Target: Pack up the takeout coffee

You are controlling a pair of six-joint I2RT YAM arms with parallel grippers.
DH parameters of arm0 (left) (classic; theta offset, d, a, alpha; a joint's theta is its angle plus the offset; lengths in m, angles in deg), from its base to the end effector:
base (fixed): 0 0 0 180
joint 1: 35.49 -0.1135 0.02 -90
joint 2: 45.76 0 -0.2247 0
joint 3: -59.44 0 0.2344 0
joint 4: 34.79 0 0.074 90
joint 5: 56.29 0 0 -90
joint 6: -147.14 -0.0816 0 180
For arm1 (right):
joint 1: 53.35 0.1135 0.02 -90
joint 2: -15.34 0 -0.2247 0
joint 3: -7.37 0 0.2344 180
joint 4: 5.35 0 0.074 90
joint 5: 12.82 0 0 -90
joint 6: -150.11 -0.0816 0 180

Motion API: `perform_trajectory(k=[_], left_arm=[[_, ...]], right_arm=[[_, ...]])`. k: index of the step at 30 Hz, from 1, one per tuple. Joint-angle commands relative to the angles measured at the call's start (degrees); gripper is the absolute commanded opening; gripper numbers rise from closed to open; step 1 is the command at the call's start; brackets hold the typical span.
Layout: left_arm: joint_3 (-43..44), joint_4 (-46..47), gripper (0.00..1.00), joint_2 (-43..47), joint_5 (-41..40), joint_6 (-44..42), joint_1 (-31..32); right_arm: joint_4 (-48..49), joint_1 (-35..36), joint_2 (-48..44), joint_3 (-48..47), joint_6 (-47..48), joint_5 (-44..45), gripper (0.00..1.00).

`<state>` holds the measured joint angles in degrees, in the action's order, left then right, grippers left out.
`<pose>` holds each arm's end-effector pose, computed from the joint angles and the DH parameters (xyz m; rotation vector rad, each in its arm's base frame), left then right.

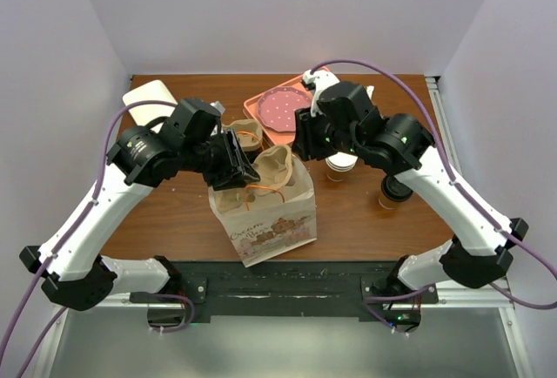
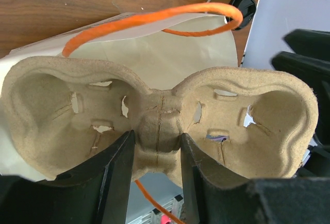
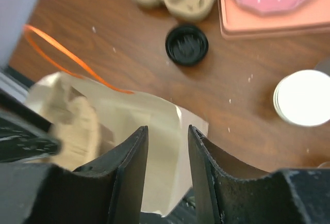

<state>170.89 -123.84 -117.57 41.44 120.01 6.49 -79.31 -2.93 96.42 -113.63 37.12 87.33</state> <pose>0.1645 -0.1627 0.3589 -0.4188 2.6400 -0.8933 0.1976 0.2165 0.3995 -0.4214 2.1653 0.5428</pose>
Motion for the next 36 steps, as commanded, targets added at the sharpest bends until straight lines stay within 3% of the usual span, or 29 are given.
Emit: perform_trajectory(k=[1, 16, 18, 21, 30, 36], left_arm=[[-0.11, 0.83, 0.13, 1.06, 1.41, -2.49, 0.21], [1.11, 3.55, 0.12, -1.31, 1.50, -5.57, 0.30], [1.73, 3.99, 0.12, -2.36, 1.06, -6.09, 0.21], [4.88, 4.17, 0.11, -4.38, 0.19, -7.23, 0.21], [20.43, 1.98, 0.10, -14.05, -2.45, -11.54, 0.21], [22.39, -1.11, 0.10, -16.26, -5.00, -14.27, 0.21]], right_arm=[[-5.11, -1.98, -2.94, -0.18, 3.55, -9.53, 0.40], [-0.46, -2.07, 1.01, 7.99, 5.85, -10.25, 0.32], [0.50, -2.07, 1.45, 8.35, 5.49, -9.37, 0.27], [1.65, -2.07, 1.19, 8.17, 3.39, -5.33, 0.01], [4.46, -2.07, -0.04, 7.38, -2.06, 3.72, 0.00], [7.79, -2.07, -2.50, 9.83, -5.75, 6.11, 0.00]])
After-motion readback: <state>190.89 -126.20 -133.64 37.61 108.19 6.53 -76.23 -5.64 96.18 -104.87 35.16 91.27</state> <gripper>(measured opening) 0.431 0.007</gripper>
